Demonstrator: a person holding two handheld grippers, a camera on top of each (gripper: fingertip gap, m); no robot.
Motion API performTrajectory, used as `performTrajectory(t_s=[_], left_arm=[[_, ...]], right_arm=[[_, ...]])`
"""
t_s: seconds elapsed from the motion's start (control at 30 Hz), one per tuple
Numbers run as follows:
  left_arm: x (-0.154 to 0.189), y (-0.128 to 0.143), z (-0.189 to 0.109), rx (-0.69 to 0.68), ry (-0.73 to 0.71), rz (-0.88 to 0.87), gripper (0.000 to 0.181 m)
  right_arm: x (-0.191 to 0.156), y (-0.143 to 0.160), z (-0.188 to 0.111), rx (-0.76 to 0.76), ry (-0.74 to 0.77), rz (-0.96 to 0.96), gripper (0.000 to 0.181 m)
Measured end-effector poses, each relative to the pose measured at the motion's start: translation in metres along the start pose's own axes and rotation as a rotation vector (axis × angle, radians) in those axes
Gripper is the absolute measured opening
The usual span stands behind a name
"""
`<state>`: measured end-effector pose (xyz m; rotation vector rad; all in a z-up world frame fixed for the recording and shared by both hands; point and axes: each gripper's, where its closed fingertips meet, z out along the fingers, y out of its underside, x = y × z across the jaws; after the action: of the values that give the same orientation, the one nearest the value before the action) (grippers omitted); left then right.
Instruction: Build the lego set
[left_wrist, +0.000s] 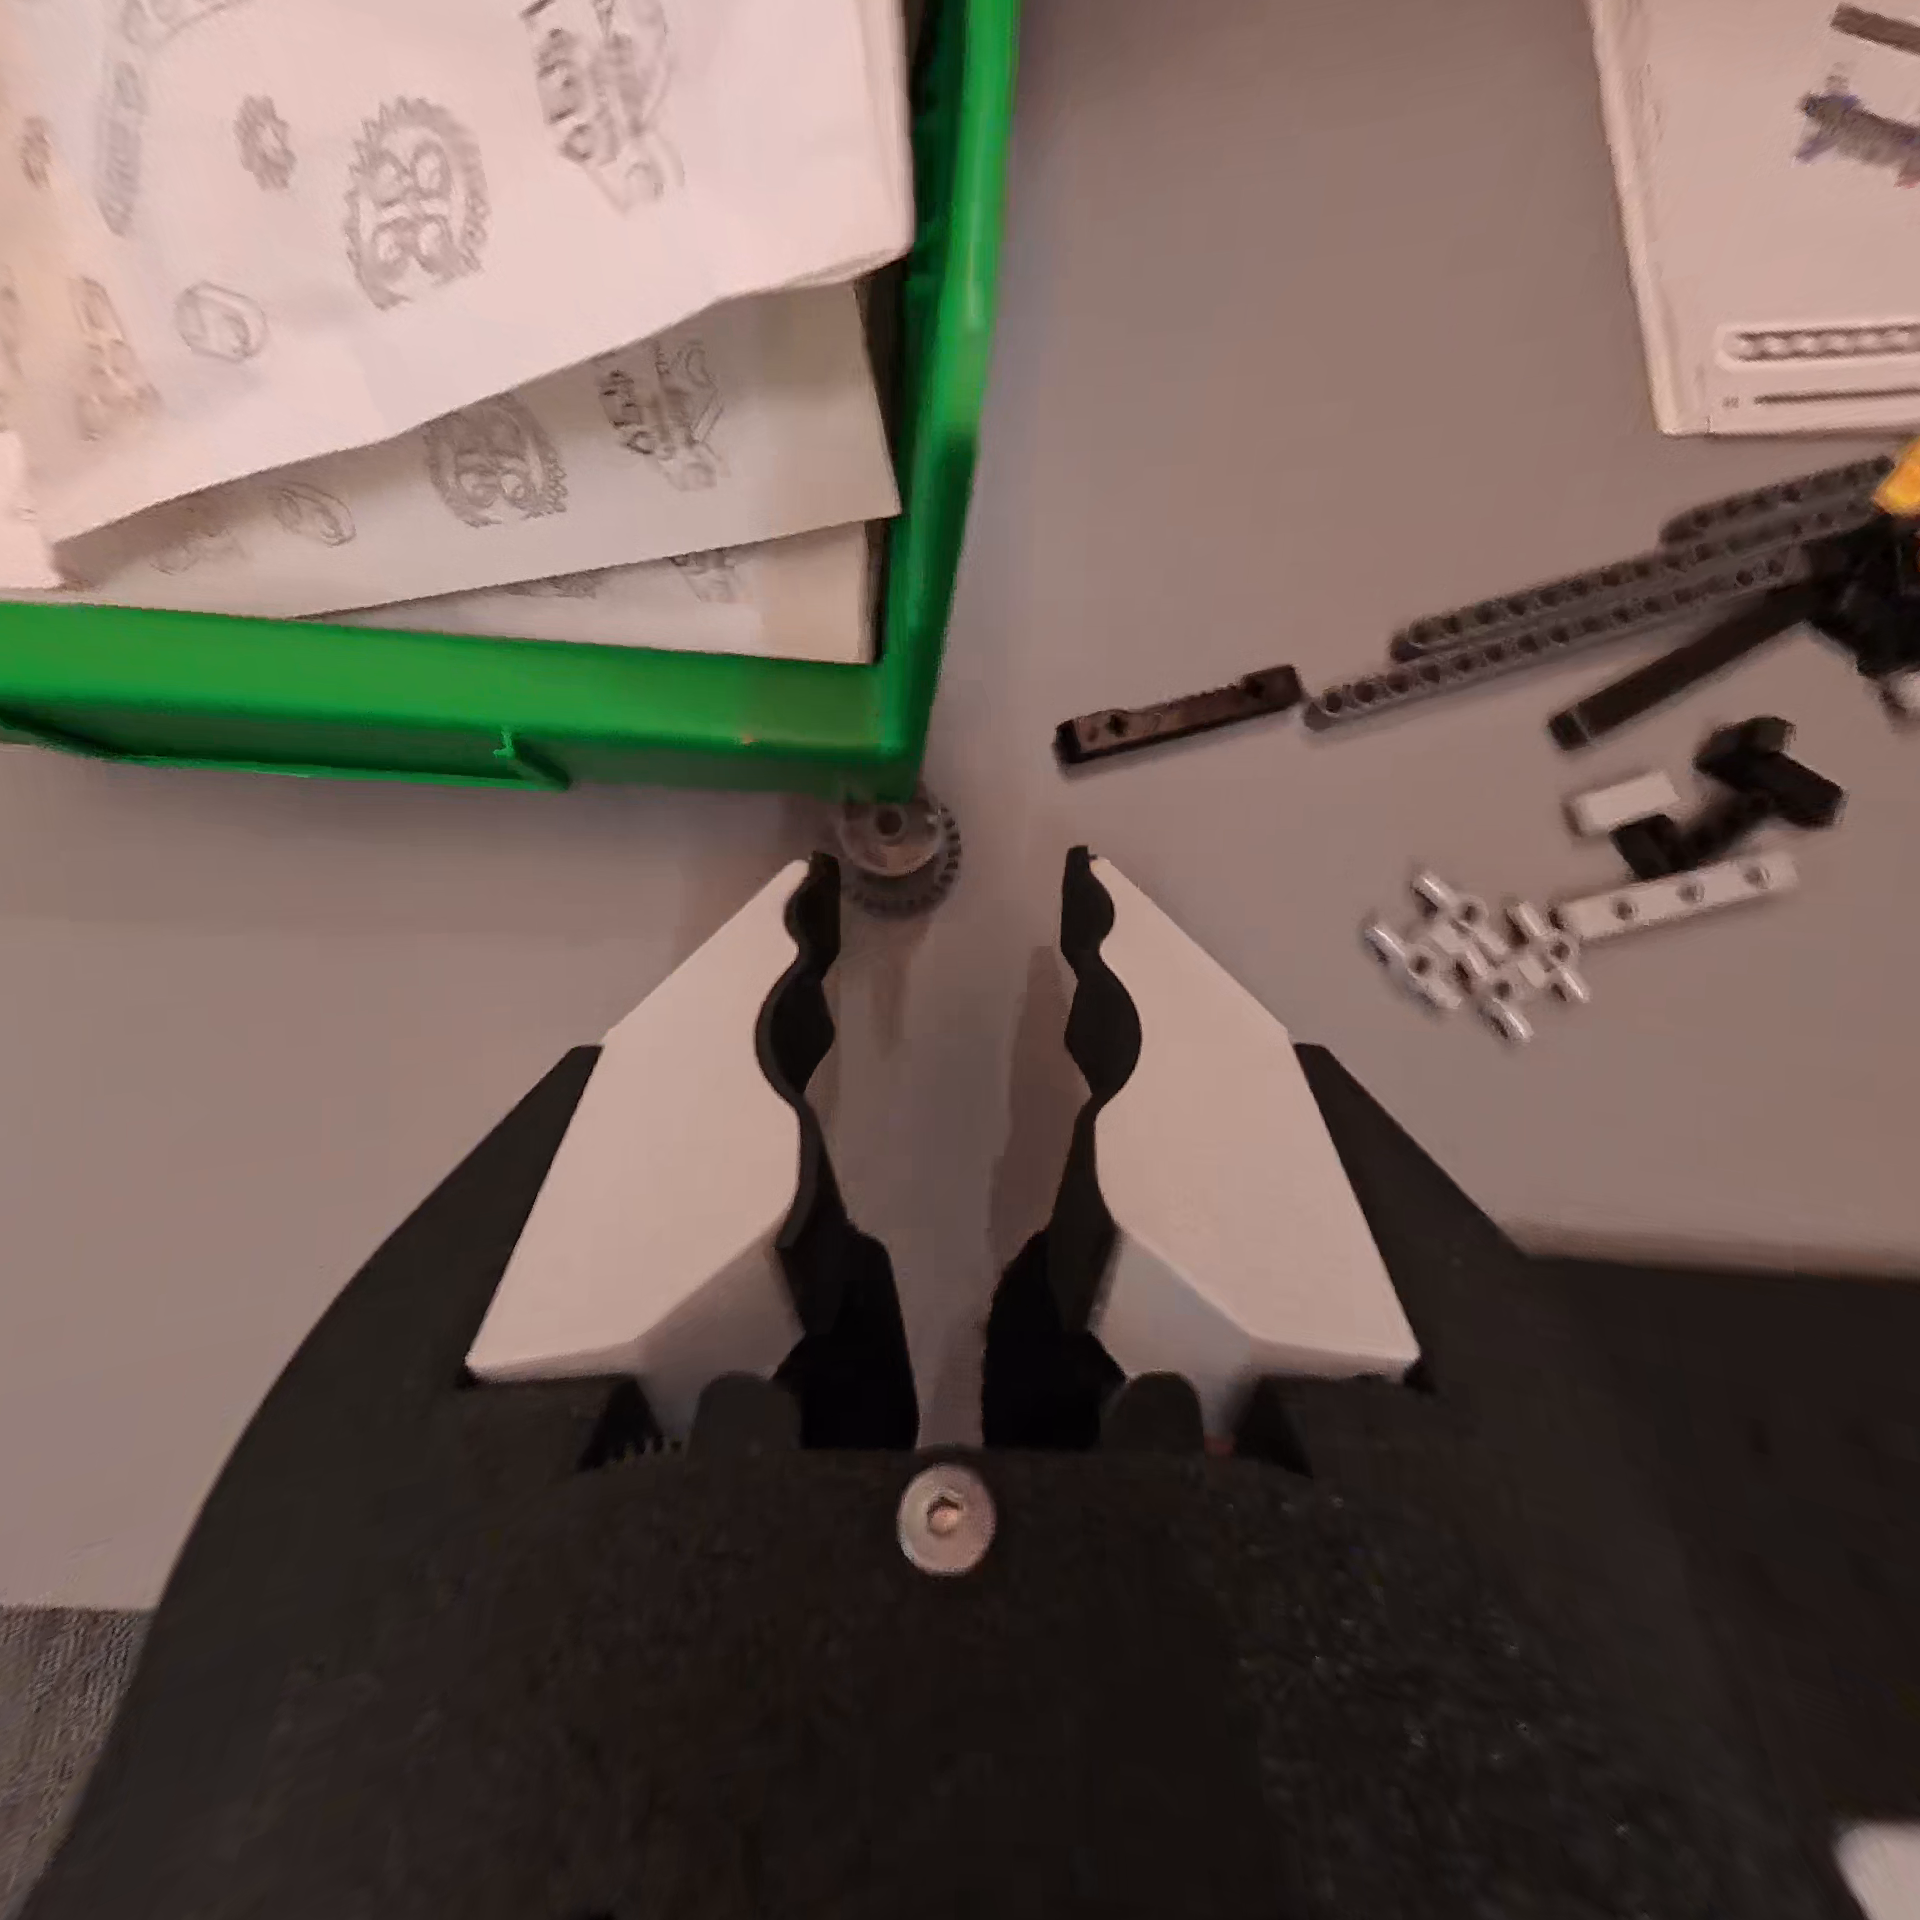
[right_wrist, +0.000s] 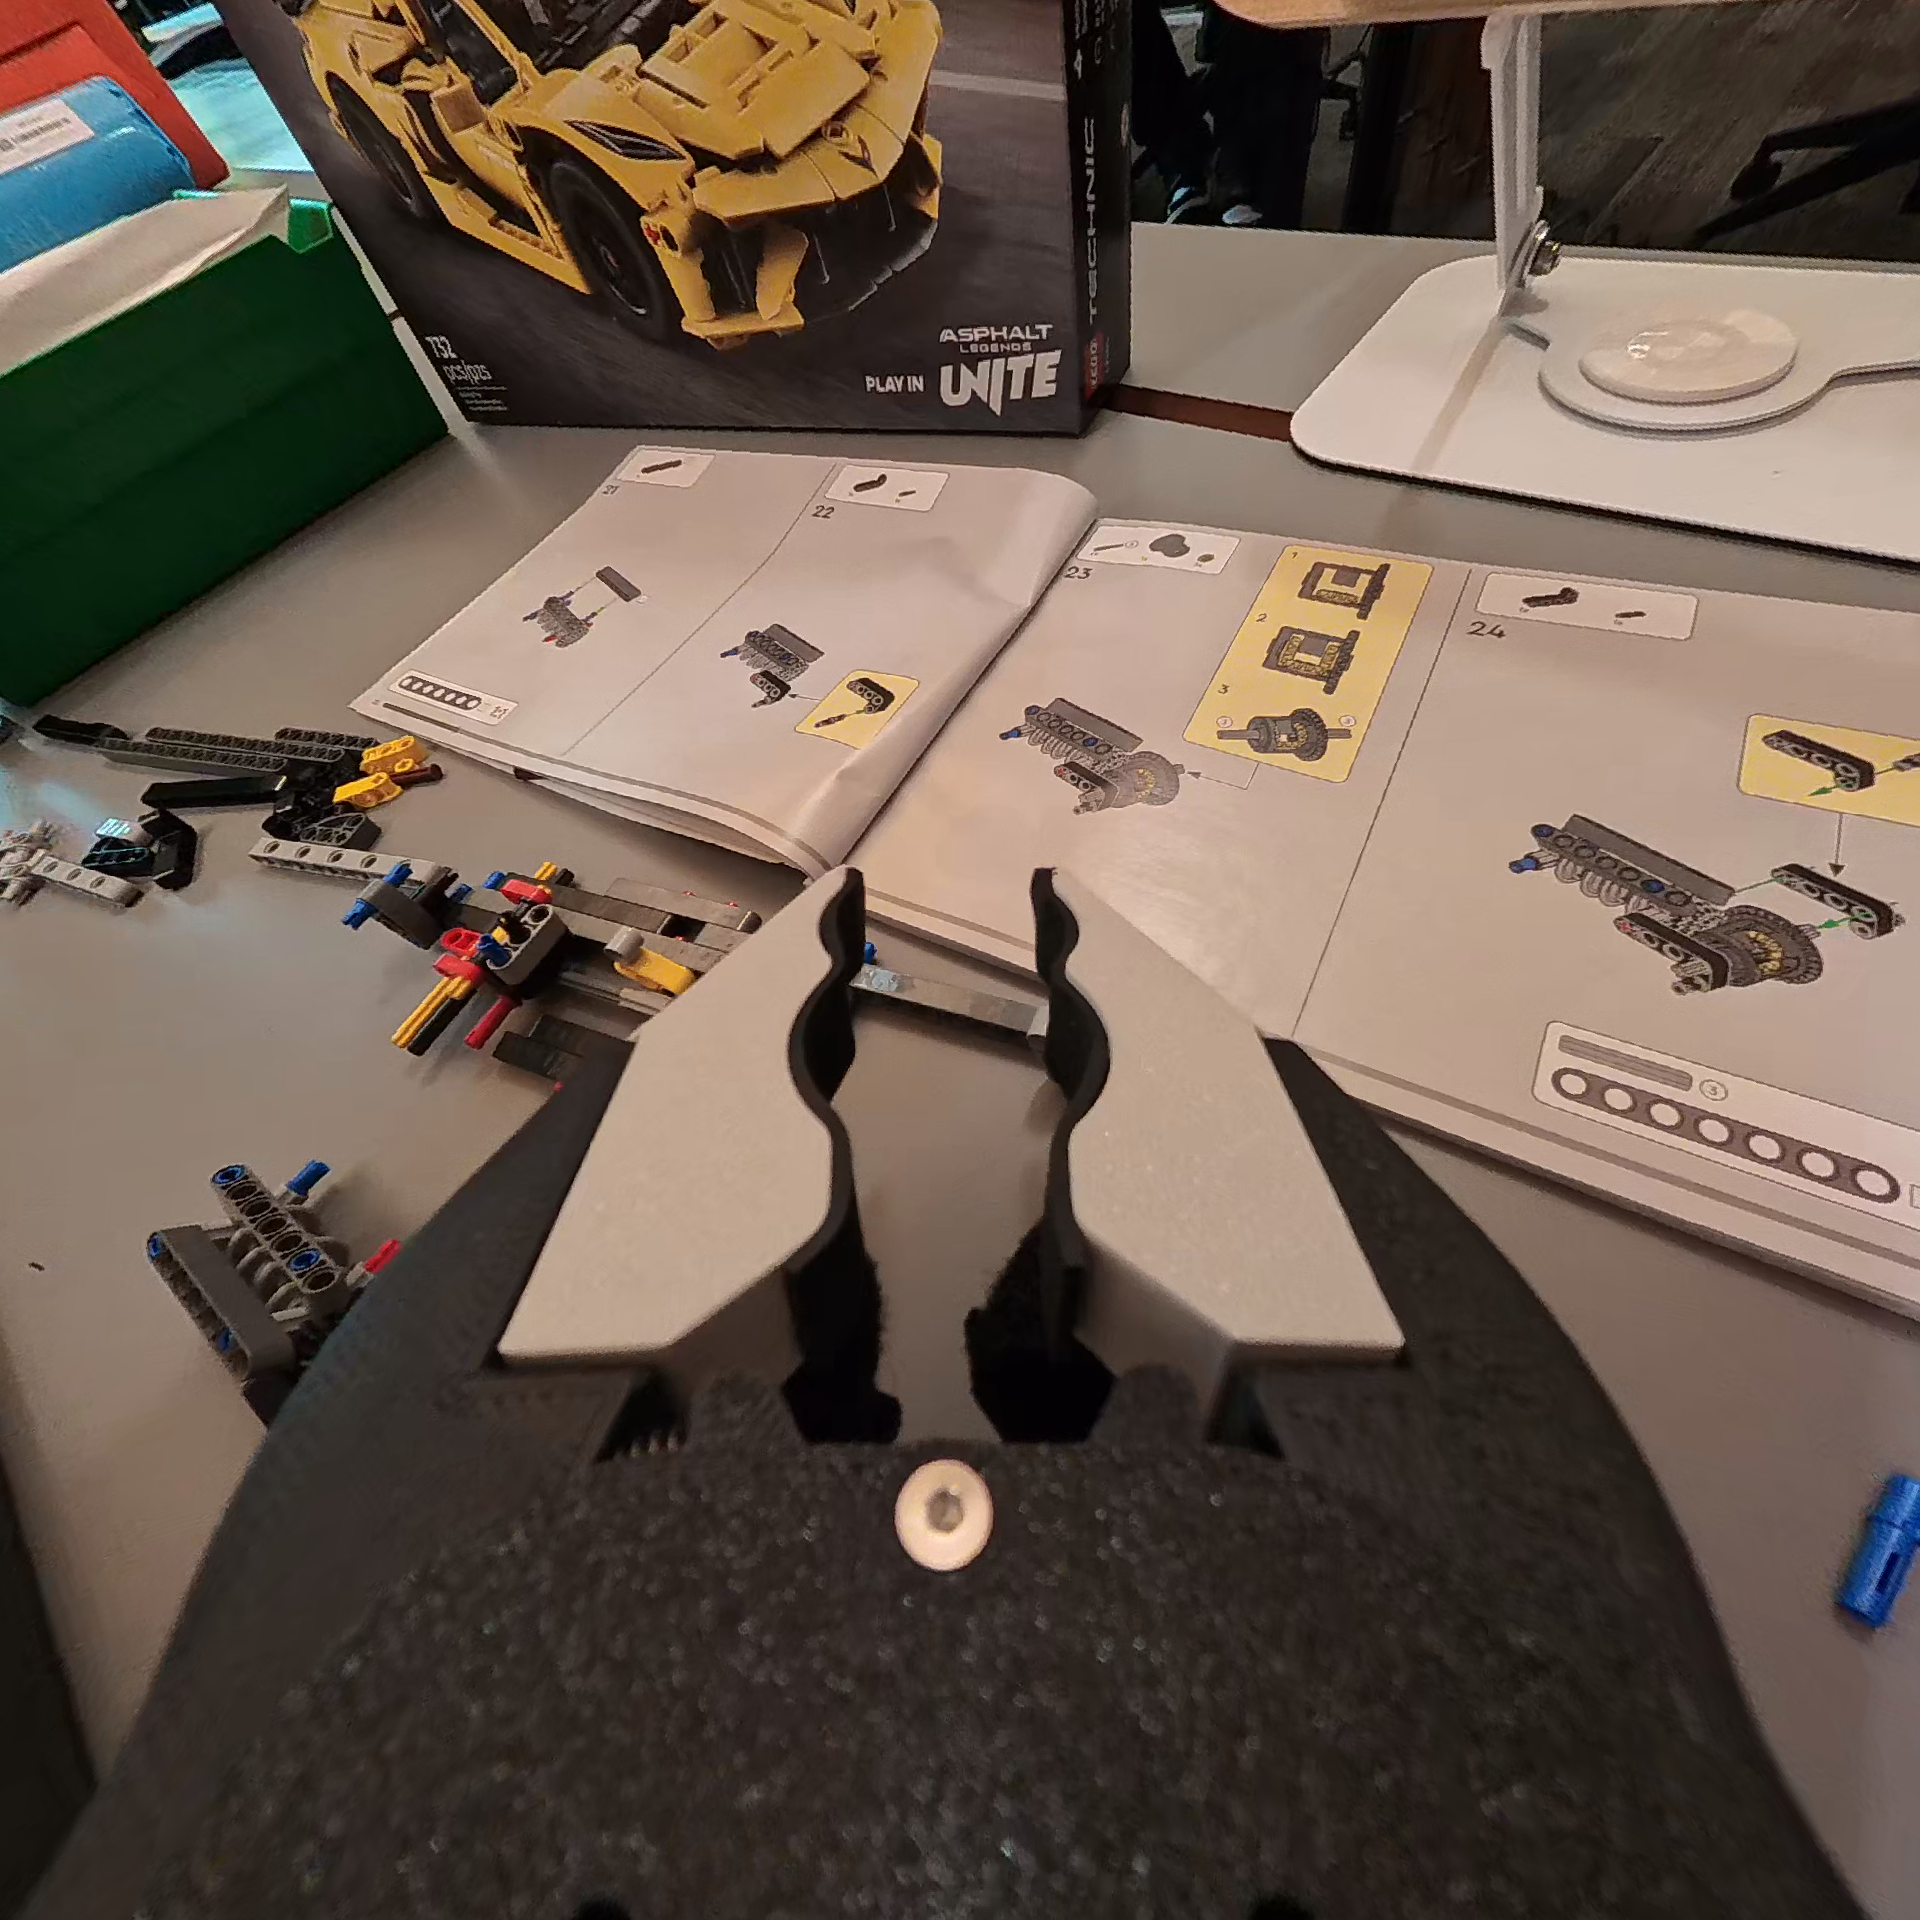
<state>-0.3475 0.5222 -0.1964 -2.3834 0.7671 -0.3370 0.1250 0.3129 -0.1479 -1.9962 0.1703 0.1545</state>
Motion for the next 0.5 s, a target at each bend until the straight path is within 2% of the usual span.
performTrajectory(t_s=[0.07,0.13,0.17,0.2,0.23,0.37,0.5], left_arm=[[-0.007,0.0,0.008,0.018,-0.044,-0.032,0.042],[-0.005,-0.005,0.014,0.055,-0.028,-0.068,0.042],[-0.006,-0.004,0.017,0.054,-0.027,-0.083,0.035],[-0.005,-0.001,0.019,0.044,-0.026,-0.096,0.02],[-0.003,0.0,0.018,0.042,-0.014,-0.107,0.019],[0.012,0.011,0.004,-0.023,0.005,-0.069,0.019],[0.057,-0.005,-0.024,0.031,0.072,0.042,0.019]], right_arm=[[0.001,0.0,0.0,0.001,0.004,-0.002,0.032],[0.003,0.0,-0.002,0.005,0.01,-0.002,0.032],[0.003,0.0,-0.002,0.007,0.01,0.002,0.032],[0.003,0.0,-0.003,0.008,0.008,0.006,0.032],[0.003,-0.001,-0.003,0.011,0.004,0.01,0.032],[0.003,-0.001,-0.004,0.015,0.002,0.009,0.032],[0.001,-0.003,-0.004,0.022,-0.008,0.012,0.032]])
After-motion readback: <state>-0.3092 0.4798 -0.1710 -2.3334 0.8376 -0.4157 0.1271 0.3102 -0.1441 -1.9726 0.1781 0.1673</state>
